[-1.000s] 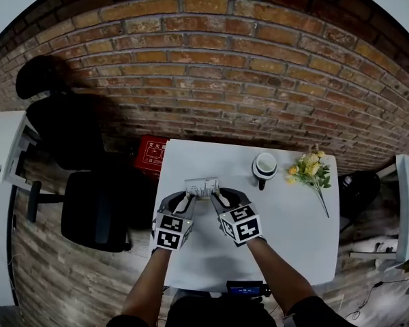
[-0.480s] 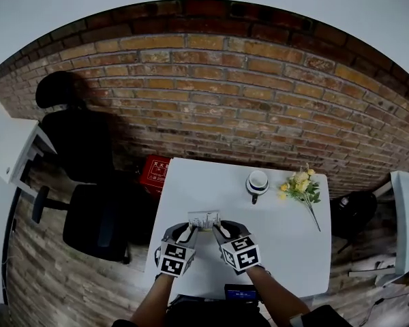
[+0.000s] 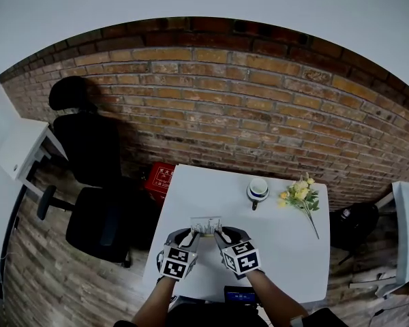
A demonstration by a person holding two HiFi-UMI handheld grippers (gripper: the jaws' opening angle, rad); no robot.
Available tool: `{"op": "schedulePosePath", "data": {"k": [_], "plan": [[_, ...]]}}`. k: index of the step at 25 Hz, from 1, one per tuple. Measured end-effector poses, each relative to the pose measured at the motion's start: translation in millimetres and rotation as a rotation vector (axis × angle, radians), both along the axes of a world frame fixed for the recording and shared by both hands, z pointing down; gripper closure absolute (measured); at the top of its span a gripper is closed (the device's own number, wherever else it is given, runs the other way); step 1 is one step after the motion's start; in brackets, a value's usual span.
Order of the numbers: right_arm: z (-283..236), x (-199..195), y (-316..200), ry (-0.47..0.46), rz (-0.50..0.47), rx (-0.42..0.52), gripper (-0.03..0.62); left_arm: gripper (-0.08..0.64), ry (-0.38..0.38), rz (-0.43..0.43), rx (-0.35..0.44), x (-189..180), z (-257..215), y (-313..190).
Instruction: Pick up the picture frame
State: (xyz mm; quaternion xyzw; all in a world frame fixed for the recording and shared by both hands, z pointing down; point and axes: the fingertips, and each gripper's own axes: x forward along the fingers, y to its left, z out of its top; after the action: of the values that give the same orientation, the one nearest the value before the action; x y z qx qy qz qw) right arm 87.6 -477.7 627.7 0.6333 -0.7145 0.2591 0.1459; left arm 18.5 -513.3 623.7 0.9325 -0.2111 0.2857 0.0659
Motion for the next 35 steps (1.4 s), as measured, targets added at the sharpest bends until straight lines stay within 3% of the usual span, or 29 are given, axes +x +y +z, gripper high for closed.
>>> {"op": "schedulePosePath", "data": {"k": [10, 21, 35], "plan": [[-5, 6, 34, -0.017, -0.013, 0.008, 0.489, 0.457, -0.009, -0.009, 0.015, 5, -6, 36], [-2, -24, 84, -0.023, -0.007, 0.001, 0.491, 0.457, -0.01, -0.004, 0.023, -24, -3, 83], [-1, -143, 153, 0.017, -0.032, 0.012, 0.492, 0.457, 0.021, -0.017, 0.028, -145, 0, 154]]}}
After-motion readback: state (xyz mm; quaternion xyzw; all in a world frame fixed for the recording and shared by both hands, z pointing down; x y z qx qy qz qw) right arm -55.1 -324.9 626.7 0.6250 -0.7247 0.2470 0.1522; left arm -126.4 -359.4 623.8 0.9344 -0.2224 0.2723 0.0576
